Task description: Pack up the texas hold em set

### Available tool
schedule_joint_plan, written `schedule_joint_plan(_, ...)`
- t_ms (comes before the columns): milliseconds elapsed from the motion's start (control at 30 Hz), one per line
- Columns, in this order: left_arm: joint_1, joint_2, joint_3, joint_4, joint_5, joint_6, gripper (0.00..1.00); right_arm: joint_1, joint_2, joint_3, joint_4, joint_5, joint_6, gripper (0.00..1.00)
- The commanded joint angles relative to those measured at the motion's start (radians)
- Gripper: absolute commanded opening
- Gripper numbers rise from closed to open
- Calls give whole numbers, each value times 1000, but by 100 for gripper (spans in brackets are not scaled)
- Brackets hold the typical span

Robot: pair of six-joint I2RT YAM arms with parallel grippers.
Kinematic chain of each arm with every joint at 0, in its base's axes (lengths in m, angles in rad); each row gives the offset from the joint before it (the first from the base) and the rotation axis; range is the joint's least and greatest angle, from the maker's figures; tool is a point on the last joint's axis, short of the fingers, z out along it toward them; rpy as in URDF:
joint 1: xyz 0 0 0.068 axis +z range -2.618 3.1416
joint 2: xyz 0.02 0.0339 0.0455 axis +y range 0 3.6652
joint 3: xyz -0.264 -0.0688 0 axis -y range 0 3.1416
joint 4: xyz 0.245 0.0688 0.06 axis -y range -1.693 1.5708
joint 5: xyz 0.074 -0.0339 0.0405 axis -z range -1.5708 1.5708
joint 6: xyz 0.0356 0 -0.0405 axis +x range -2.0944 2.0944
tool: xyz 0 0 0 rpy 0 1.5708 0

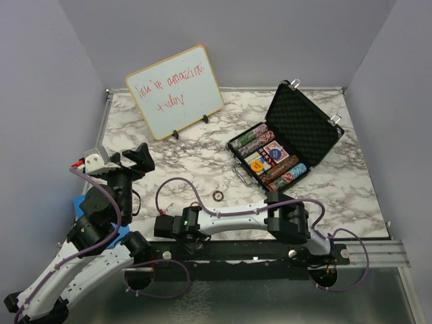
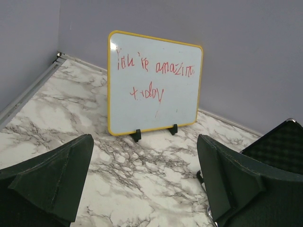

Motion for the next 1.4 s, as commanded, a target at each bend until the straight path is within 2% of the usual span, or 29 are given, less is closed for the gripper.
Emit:
schedule_joint_plan(0, -2, 5, -6, -18, 13, -5, 99, -30, -83, -10, -30, 71, -2, 46)
schedule_joint_plan(200, -3, 14, -6, -15, 14, -5, 99, -109, -132, -57, -20, 106, -31, 46)
schedule_joint_plan(467, -3, 22, -7, -17, 12, -2, 99, -278, -177, -133, 34, 133, -101, 47)
schedule_joint_plan(700, -2, 38, -6, -13, 7, 7, 99, -402, -149, -113, 70, 143, -179, 47)
schedule_joint_plan(1367, -2, 42, -9, -16, -17, 18, 99, -434, -77, -90, 97, 77, -244, 49)
